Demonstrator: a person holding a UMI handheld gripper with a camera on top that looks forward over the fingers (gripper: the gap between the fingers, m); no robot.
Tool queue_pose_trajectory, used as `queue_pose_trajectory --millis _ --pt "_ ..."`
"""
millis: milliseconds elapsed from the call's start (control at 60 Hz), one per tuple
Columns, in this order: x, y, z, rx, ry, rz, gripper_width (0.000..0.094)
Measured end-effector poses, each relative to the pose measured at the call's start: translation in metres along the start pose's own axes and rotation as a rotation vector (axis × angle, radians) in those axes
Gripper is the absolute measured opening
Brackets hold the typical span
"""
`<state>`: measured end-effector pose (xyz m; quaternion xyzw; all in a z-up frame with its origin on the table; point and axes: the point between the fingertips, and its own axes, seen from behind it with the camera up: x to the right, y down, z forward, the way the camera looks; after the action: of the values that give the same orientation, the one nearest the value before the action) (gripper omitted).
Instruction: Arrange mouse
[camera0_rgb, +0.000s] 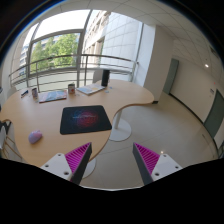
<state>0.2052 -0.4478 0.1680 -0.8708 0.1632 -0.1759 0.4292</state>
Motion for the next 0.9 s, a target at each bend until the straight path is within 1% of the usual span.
queue_pose_trajectory --millis 167,267,367,433,533,600,700,800,900 --pt "-0.007 0.009 0.001 -0.016 -0.008 -0.011 0.0845" --pt "-0.028 0.036 -0.001 -0.037 -0.040 -0.042 0.0848" --pt "-0.075 0.073 -0.007 -0.072 -0.116 -0.066 0.0845" --pt "-0.123 0.095 -0.011 -0.098 -0.187 -0.084 0.0847" --pt "-0.198 0.115 -0.008 -0.101 -0.288 -0.118 0.0853" --pt "-0.250 0.116 -0.004 -0.086 -0.350 -0.133 0.0853" --pt "-0.320 0.110 0.010 -0.066 -0.408 -0.141 0.0852" --pt "-0.376 0.099 0.033 -0.052 -0.437 -0.133 0.0852" --pt "-0.412 0.089 0.063 -0.056 -0.434 -0.129 0.0851"
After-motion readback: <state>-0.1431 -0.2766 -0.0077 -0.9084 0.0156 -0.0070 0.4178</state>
